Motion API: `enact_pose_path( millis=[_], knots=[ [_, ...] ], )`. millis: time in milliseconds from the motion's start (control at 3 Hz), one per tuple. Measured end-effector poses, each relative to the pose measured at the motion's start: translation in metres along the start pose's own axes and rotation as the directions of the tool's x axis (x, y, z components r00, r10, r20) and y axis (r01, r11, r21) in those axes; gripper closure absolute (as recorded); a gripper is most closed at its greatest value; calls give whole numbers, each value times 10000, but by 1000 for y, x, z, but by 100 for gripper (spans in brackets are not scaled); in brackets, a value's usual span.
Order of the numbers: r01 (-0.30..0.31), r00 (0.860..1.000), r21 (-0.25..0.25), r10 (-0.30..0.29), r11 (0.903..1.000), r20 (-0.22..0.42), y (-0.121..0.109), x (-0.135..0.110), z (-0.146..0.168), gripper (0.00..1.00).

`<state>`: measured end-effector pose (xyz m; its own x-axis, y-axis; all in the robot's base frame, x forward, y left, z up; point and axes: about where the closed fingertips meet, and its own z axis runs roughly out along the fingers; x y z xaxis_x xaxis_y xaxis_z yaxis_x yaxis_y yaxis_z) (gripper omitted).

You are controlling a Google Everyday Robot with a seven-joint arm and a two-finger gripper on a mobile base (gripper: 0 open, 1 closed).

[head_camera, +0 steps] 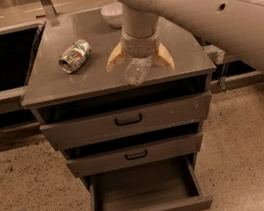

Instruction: Place water bottle into bottom drawer

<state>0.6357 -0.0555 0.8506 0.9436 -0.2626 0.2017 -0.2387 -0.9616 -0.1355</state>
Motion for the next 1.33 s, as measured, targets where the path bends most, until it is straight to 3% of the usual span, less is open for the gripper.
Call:
enact_pose_path(
  millis=[333, 667, 1000, 1333],
  knots=[
    [849, 9959, -528, -863, 9950, -254, -8, 8, 23, 18],
    [665, 9950, -896, -728, 9938, -690, -16, 13, 37, 42],
    [498, 9953, -945, -572, 9943, -776, -17, 14, 34, 65],
    [-280, 9922, -423, 226, 9987, -1226, -22, 1, -2, 88]
  ],
)
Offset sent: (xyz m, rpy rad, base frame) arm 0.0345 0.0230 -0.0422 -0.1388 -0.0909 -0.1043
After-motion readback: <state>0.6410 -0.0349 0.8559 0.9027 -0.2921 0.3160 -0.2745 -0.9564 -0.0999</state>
